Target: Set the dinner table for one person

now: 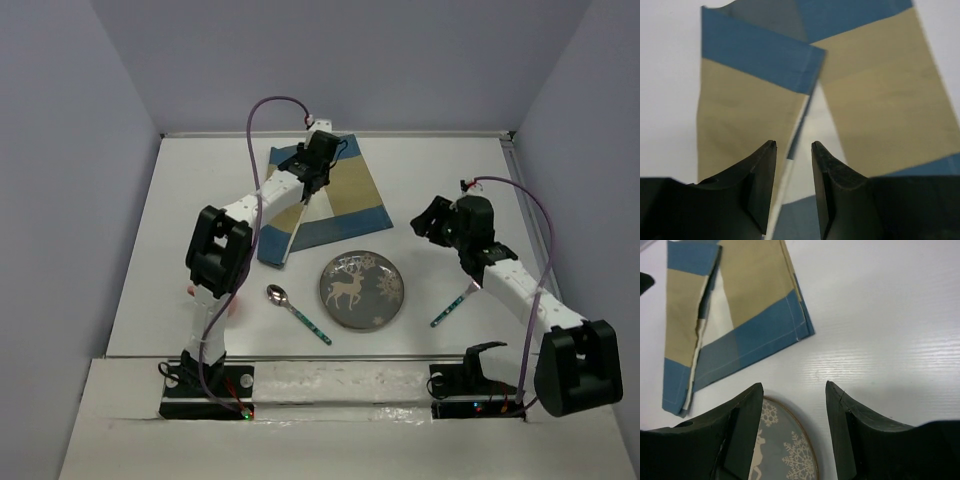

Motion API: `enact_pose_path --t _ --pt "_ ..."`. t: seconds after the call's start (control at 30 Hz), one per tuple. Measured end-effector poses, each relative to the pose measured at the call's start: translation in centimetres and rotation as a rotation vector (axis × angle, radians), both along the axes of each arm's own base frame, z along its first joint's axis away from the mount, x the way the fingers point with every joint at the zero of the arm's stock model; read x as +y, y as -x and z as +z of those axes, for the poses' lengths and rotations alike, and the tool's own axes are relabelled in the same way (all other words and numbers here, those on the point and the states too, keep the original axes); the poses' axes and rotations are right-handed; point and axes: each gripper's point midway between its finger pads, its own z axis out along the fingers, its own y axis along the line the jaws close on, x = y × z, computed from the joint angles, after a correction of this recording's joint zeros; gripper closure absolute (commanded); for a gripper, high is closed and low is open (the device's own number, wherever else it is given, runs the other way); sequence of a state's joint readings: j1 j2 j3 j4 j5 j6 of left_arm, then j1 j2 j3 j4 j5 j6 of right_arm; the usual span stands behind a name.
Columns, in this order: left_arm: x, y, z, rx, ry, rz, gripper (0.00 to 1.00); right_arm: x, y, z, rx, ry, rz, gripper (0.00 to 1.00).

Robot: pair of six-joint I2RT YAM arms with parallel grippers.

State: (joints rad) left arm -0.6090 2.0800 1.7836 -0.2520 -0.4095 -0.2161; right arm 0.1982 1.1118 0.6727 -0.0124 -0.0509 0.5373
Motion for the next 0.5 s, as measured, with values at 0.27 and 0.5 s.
enact_pose_path --t 0.27,0.5 --pt "5.2 -1.5 -8.1 0.114 -0.135 0.085 0.47 0.9 -2.3 -6.0 0.156 0.042 -0.003 0.41" --pt "2.9 -4.5 -9.9 0.101 -0.170 0.039 0.45 2.9 -5.1 -8.3 0.195 0.090 0.007 0.44"
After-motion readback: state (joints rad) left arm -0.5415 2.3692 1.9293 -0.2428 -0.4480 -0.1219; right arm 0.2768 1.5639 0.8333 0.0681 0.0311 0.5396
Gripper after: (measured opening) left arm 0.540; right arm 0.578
